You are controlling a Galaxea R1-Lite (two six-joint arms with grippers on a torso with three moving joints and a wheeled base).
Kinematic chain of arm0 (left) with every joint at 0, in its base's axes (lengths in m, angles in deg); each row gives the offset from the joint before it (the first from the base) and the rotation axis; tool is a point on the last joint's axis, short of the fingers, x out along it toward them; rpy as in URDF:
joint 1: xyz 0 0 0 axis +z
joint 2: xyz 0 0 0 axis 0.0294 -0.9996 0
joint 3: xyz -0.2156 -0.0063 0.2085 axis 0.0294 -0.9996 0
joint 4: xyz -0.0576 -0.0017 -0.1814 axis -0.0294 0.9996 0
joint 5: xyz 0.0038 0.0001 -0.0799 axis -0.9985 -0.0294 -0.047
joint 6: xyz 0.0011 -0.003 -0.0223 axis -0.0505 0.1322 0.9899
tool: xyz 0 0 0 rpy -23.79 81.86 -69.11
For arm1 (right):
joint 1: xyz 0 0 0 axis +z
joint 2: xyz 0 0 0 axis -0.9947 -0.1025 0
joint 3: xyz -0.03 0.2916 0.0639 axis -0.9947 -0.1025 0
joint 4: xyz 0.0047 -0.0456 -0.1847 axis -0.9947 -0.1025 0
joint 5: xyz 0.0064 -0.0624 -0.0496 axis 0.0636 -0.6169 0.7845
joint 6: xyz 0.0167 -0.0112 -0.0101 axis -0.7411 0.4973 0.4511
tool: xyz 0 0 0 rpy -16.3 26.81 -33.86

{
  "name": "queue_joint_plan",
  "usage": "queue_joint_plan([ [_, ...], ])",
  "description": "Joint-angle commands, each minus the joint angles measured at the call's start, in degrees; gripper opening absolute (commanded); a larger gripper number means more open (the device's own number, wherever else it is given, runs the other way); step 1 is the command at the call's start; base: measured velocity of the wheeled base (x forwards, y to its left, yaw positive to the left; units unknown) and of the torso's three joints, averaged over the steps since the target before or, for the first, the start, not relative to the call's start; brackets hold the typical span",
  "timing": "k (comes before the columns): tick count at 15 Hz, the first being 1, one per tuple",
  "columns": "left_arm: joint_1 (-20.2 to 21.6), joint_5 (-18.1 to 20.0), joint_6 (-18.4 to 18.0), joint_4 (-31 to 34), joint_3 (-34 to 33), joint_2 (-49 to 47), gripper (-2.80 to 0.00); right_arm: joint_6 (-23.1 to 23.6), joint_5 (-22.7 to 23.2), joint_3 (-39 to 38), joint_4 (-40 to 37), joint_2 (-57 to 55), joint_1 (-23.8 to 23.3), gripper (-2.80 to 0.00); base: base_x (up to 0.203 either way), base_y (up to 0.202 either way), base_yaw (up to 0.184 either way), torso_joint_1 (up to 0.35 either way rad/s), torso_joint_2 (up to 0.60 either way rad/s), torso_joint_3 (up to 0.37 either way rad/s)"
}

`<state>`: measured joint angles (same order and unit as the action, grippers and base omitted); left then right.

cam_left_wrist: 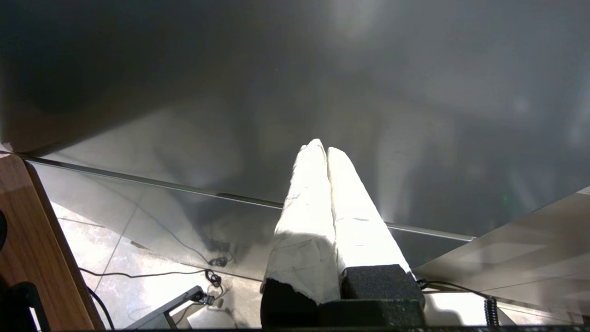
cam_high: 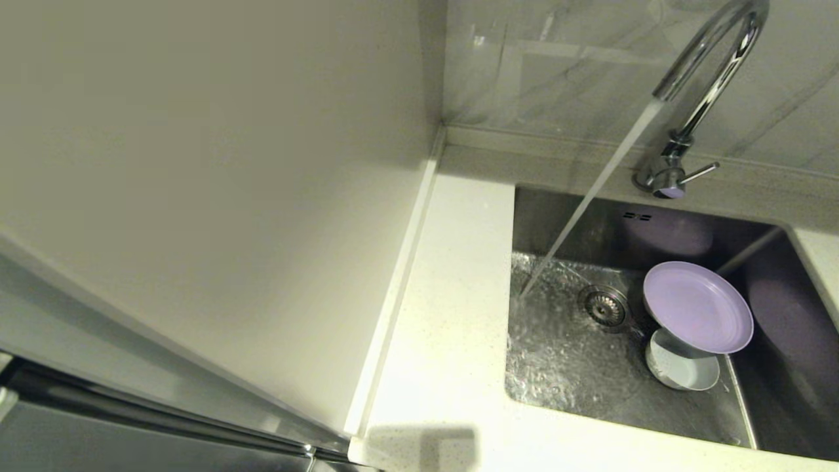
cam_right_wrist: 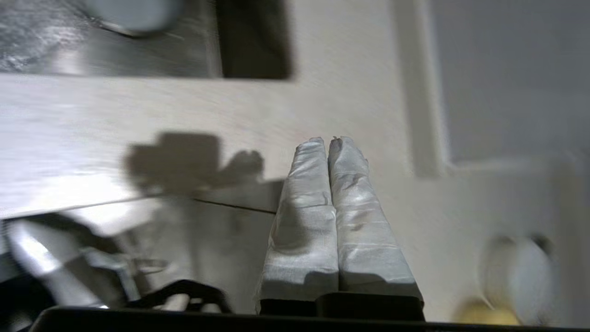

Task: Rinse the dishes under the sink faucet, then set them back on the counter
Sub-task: Wait for the water to rinse the bowl

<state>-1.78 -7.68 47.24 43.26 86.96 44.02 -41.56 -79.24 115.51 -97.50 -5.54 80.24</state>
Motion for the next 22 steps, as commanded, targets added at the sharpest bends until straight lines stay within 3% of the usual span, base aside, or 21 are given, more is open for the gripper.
queue_joint_plan([
  [1,0.0,0.0,0.0,0.0,-0.2,0.0,-2.80,-0.1,-12.2,-5.5,0.1,1.5,-0.1,-2.80,0.000,0.000,0.000,0.000,0.00,0.000],
  [3,0.0,0.0,0.0,0.0,-0.2,0.0,-2.80,-0.3,-16.4,-9.7,1.8,1.5,-0.1,-2.80,0.000,0.000,0.000,0.000,0.00,0.000],
  [5,0.0,0.0,0.0,0.0,-0.2,0.0,-2.80,-0.1,-17.6,-13.8,6.4,1.6,0.0,-2.80,0.000,0.000,0.000,0.000,0.00,0.000],
  [8,0.0,0.0,0.0,0.0,-0.2,0.0,-2.80,0.4,-17.9,-14.5,8.2,3.7,6.8,-2.80,0.000,0.000,0.000,0.000,0.00,0.000],
  [10,0.0,0.0,0.0,0.0,-0.2,0.0,-2.80,1.3,-19.4,-16.1,10.3,6.0,4.8,-2.80,0.000,0.000,0.000,0.000,0.00,0.000],
  [14,0.0,0.0,0.0,0.0,-0.2,0.0,-2.80,9.6,-20.1,-20.2,22.1,11.1,3.6,-2.80,0.000,0.000,0.000,0.000,0.00,0.000],
  [16,0.0,0.0,0.0,0.0,-0.2,0.0,-2.80,16.1,-15.1,-23.4,33.3,15.6,3.7,-2.80,0.000,0.000,0.000,0.000,0.00,0.000],
  [18,0.0,0.0,0.0,0.0,-0.2,0.0,-2.80,17.9,-3.9,-25.8,40.6,17.5,3.7,-2.80,0.000,0.000,0.000,0.000,0.00,0.000],
  [20,0.0,0.0,0.0,0.0,-0.2,0.0,-2.80,18.7,0.6,-26.3,41.7,17.9,3.7,-2.80,0.000,0.000,0.000,0.000,0.00,0.000],
  [22,0.0,0.0,0.0,0.0,-0.2,0.0,-2.80,15.3,5.1,-26.0,40.0,17.9,3.7,-2.80,0.000,0.000,0.000,0.000,0.00,0.000],
])
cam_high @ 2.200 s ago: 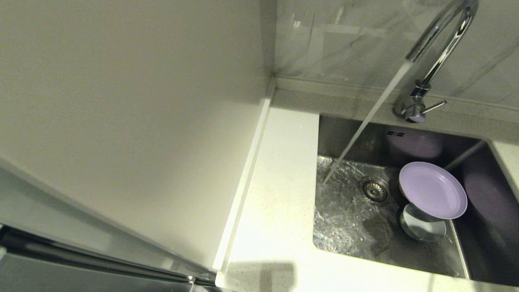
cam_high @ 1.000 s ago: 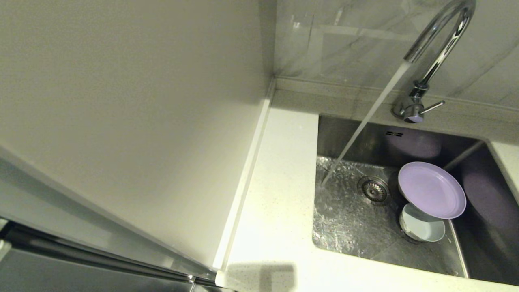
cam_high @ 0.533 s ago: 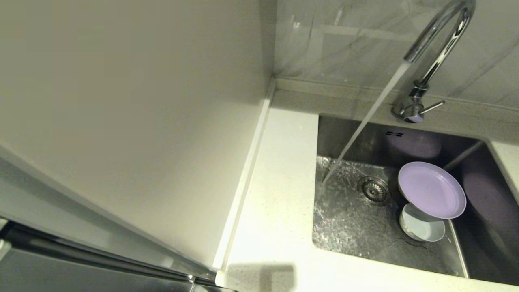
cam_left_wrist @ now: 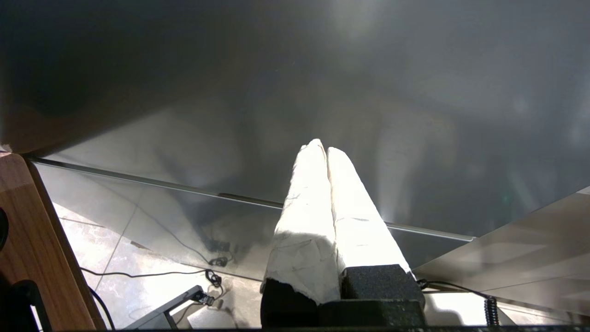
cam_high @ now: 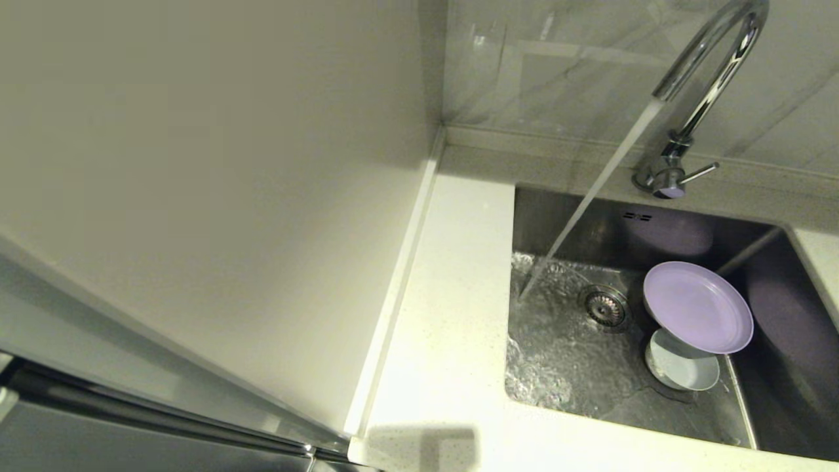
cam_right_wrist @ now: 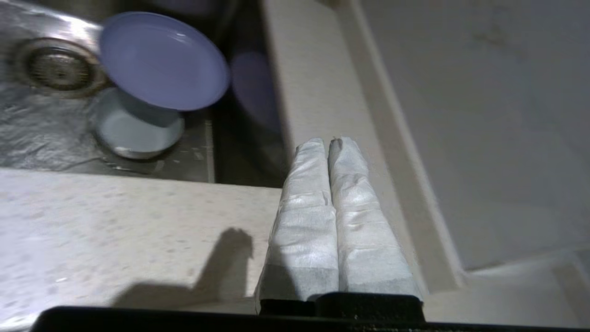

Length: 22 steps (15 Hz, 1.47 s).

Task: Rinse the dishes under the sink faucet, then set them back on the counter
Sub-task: Wait for the water to rinse the bowl

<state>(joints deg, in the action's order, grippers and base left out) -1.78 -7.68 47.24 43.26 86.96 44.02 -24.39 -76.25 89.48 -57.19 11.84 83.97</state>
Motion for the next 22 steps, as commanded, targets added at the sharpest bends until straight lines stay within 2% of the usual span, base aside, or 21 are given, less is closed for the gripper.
queue_joint_plan([
  [1,0.0,0.0,0.0,0.0,-0.2,0.0,-2.80,-4.4,5.1,0.3,-1.4,0.5,0.0,-2.80,0.000,0.000,0.000,0.000,0.00,0.000],
  [4,0.0,0.0,0.0,0.0,-0.2,0.0,-2.80,-11.6,14.9,2.3,-7.5,0.5,0.0,-2.80,0.000,0.000,0.000,0.000,0.00,0.000],
  [5,0.0,0.0,0.0,0.0,-0.2,0.0,-2.80,-14.3,17.0,3.2,-8.8,0.5,0.0,-2.80,0.000,0.000,0.000,0.000,0.00,0.000],
  [7,0.0,0.0,0.0,0.0,-0.2,0.0,-2.80,-18.8,18.3,5.2,-13.9,0.5,0.0,-2.80,0.000,0.000,0.000,0.000,0.00,0.000],
  [10,0.0,0.0,0.0,0.0,-0.2,0.0,-2.80,-22.6,18.4,5.3,-16.3,0.5,0.0,-2.80,0.000,0.000,0.000,0.000,0.00,0.000],
  [11,0.0,0.0,0.0,0.0,-0.2,0.0,-2.80,-24.2,18.5,5.3,-17.7,0.5,0.0,0.00,0.000,0.000,0.000,0.000,0.00,0.000],
  [13,0.0,0.0,0.0,0.0,-0.2,0.0,-2.80,-24.5,20.5,5.4,-18.9,0.5,0.0,0.00,0.000,0.000,0.000,0.000,0.00,0.000],
  [16,0.0,0.0,0.0,0.0,-0.2,0.0,-2.80,-16.2,22.0,5.4,-18.8,0.5,0.0,0.00,0.000,0.000,0.000,0.000,0.00,0.000],
  [18,0.0,0.0,0.0,0.0,-0.2,0.0,-2.80,-12.9,24.4,5.3,-18.3,0.5,0.0,0.00,0.000,0.000,0.000,0.000,0.00,0.000],
  [20,0.0,0.0,0.0,0.0,-0.2,0.0,-2.80,-12.3,24.7,5.4,-10.6,0.5,0.0,0.00,0.000,0.000,0.000,0.000,0.00,0.000],
  [22,0.0,0.0,0.0,0.0,-0.2,0.0,-2.80,-11.3,26.3,4.4,-7.8,0.5,0.0,0.00,0.000,0.000,0.000,0.000,0.00,0.000],
])
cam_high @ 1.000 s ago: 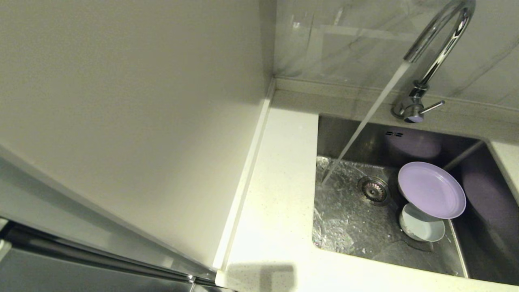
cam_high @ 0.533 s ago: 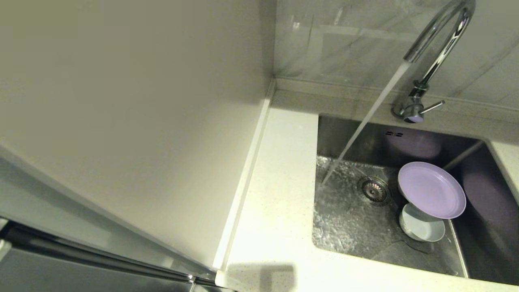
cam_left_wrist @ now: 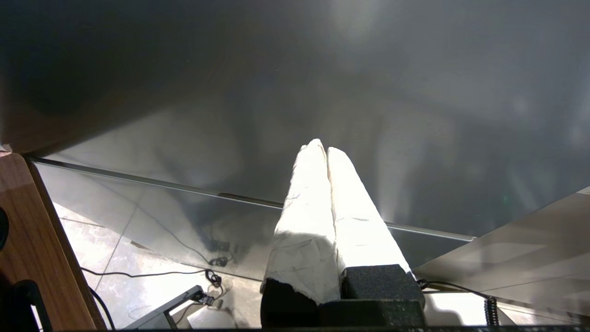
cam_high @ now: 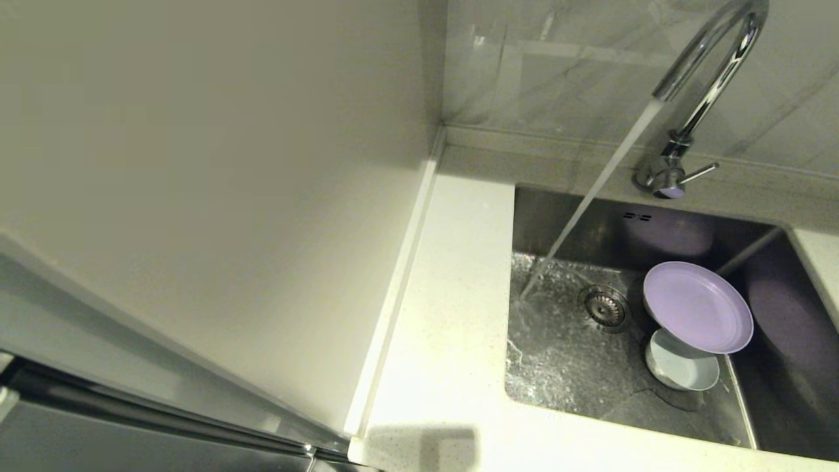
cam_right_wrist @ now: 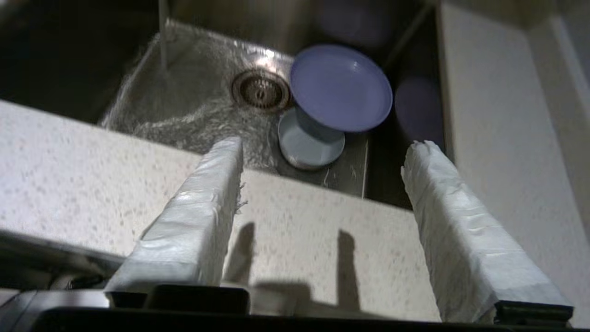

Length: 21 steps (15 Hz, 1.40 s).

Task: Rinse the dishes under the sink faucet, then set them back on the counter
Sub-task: Wait for the water to rinse the bowl

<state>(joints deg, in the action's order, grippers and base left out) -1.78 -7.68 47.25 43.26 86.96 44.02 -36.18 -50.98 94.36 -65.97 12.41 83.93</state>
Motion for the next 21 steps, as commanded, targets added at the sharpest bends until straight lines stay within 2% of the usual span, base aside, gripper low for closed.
queue_joint_plan([
  [1,0.0,0.0,0.0,0.0,-0.2,0.0,-2.80,0.9,5.4,-0.5,0.9,0.0,0.0,0.00,0.000,0.000,0.000,0.000,0.00,0.000],
  [4,0.0,0.0,0.0,0.0,-0.2,0.0,-2.80,-1.6,22.9,-1.8,0.9,0.0,0.0,0.00,0.000,0.000,0.000,0.000,0.00,0.000],
  [5,0.0,0.0,0.0,0.0,-0.2,0.0,-2.80,-1.8,24.1,-2.8,1.0,0.0,0.0,0.00,0.000,0.000,0.000,0.000,0.00,0.000],
  [7,0.0,0.0,0.0,0.0,-0.2,0.0,-2.80,-0.6,21.2,-2.7,0.9,0.0,0.0,0.00,0.000,0.000,0.000,0.000,0.00,0.000],
  [10,0.0,0.0,0.0,0.0,-0.2,0.0,-2.80,-1.0,10.4,-4.1,-0.1,0.0,0.0,0.00,0.000,0.000,0.000,0.000,0.00,0.000],
  [15,0.0,0.0,0.0,0.0,-0.2,0.0,-2.80,-0.3,9.6,-6.4,4.3,0.0,0.1,0.00,0.000,0.000,0.000,0.000,0.00,0.000],
  [16,0.0,0.0,0.0,0.0,-0.2,0.0,-2.80,-1.3,9.5,-7.3,6.4,0.0,0.1,-2.80,0.000,0.000,0.000,0.000,0.00,0.000],
  [21,0.0,0.0,0.0,0.0,-0.2,0.0,-2.80,-8.0,8.2,-7.3,5.4,0.0,0.1,-2.80,0.000,0.000,0.000,0.000,0.00,0.000],
])
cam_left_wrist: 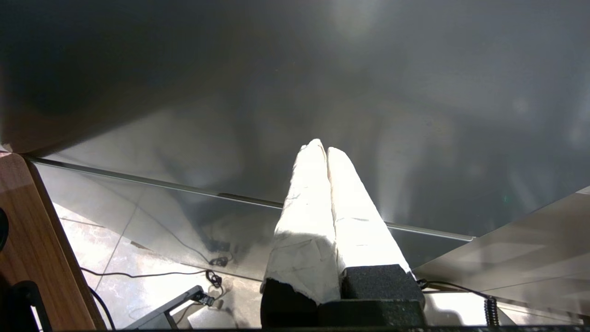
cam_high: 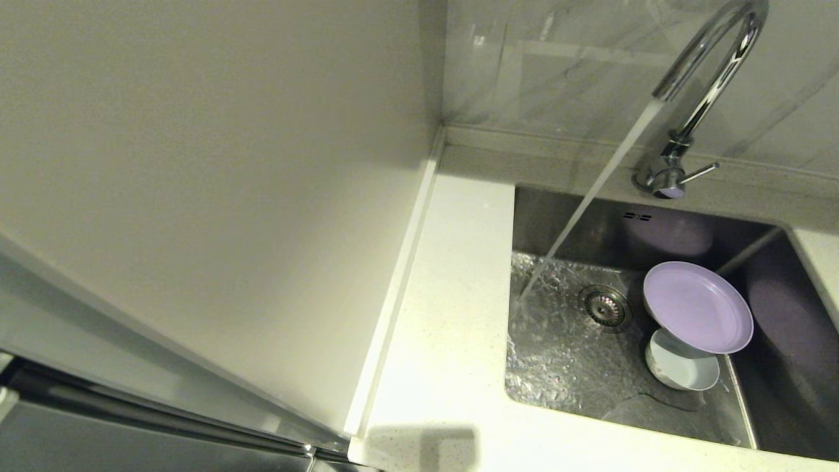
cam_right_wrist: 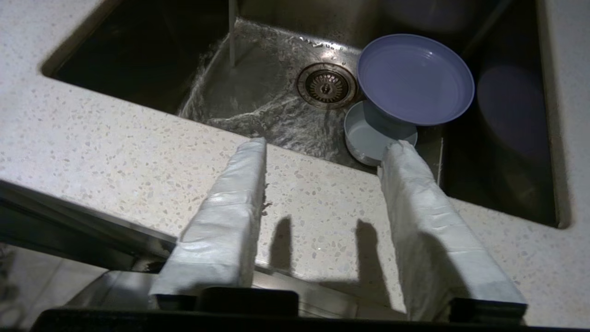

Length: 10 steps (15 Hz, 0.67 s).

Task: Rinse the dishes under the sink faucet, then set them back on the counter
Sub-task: Wait for the water to rinse the bowl

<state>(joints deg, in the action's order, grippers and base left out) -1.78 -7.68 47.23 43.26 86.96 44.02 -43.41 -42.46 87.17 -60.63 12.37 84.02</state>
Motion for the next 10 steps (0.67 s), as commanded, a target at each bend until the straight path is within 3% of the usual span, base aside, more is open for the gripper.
queue_joint_plan([
  [1,0.0,0.0,0.0,0.0,-0.2,0.0,-2.80,-1.3,-0.9,-0.1,0.1,0.0,0.0,-2.80,0.000,0.000,0.000,0.000,0.00,0.000],
  [3,0.0,0.0,0.0,0.0,-0.2,0.0,-2.80,-3.6,-2.3,-0.1,0.2,0.0,0.0,-2.80,0.000,0.000,0.000,0.000,0.00,0.000],
  [10,0.0,0.0,0.0,0.0,-0.2,0.0,-2.80,-3.6,-2.3,-0.1,0.2,-0.1,0.0,-2.80,0.000,0.000,0.000,0.000,0.00,0.000],
])
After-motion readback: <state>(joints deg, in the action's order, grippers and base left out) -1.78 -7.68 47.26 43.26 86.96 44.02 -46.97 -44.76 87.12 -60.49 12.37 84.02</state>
